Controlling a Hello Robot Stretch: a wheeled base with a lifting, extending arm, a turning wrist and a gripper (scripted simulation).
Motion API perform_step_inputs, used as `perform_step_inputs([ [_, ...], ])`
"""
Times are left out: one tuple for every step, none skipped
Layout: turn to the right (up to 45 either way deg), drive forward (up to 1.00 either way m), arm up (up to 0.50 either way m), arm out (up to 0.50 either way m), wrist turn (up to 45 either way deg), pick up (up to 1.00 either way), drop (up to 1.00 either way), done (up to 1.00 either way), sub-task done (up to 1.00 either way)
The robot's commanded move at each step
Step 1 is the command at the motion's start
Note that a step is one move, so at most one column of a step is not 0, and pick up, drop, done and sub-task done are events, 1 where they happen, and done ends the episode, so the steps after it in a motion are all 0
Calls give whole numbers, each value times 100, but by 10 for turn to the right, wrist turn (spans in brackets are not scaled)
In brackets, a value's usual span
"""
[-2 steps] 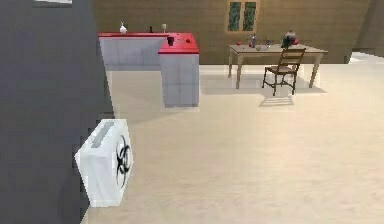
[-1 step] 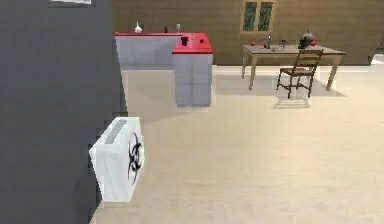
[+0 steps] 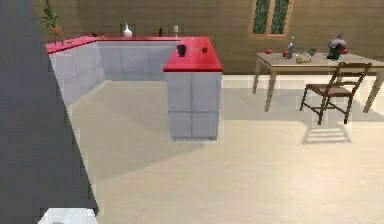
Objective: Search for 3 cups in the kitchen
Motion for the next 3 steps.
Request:
perform_step_inputs([
  [0,35,0,0,0,0,0,0,0],
  [-120,0,0,0,0,0,0,0,0],
  [0,100,0,0,0,0,0,0,0],
])
